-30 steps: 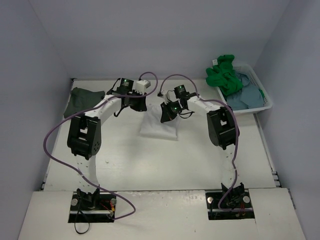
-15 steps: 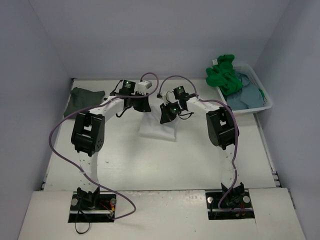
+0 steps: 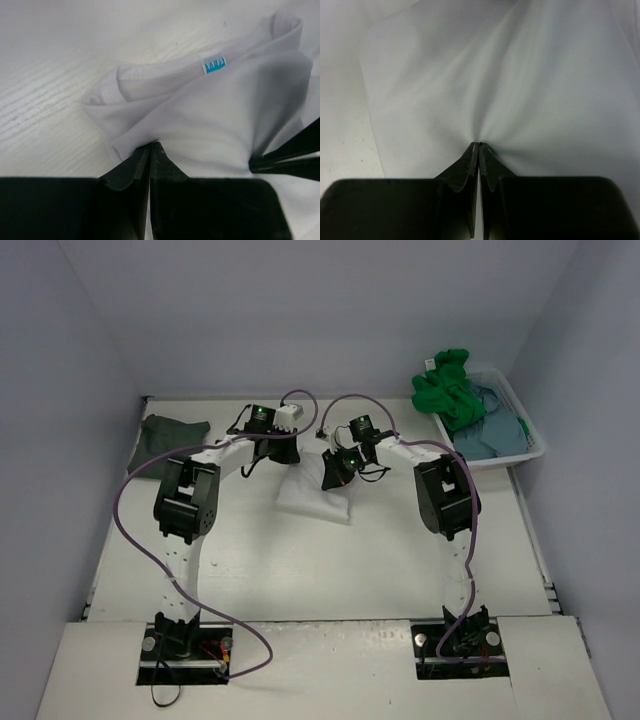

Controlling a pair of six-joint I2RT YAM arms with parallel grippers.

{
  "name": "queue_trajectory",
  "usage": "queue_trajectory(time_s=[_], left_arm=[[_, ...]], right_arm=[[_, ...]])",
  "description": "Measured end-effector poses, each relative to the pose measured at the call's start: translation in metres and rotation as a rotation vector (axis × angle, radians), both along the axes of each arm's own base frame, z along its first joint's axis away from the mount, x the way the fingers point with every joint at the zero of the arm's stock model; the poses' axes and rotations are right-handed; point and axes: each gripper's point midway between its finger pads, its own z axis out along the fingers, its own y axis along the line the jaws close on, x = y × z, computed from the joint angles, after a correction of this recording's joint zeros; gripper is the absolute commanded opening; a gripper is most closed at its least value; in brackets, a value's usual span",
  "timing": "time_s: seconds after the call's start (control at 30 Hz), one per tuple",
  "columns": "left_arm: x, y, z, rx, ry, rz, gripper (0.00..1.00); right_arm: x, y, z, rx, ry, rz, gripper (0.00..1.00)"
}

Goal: Fold and stack the t-shirts
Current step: Smooth out the square-folded T-shirt at the center of the board, then pick up the square-folded T-shirt from the center of the board.

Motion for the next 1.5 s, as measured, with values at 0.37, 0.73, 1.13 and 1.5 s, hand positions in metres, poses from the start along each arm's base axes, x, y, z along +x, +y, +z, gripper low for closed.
queue_trajectory(time_s=[0.37,0.73,1.13,1.5], left_arm=[[0.032,0.01,0.005,0.057,-0.084,0.093,0.0],[0.023,0.02,0.001,0.096,-0.031,0.101,0.0],[-0.005,0.056,0.091,0.045,-0.09,0.132,0.0],[-0.073,0.05,0.058,-0.001,0.104,0.037,0.0]], right_arm=[[-0.002,0.0,0.0,0.005,0.001,0.006,0.0],[0.0,-0.004,0.001,-0.022,-0.01,-0.008,0.0],[0.02,-0.03,0.024,-0.104,-0.107,-0.084,0.0],[0.035,-0.054,0.041,-0.134,-0.148,-0.15,0.0]])
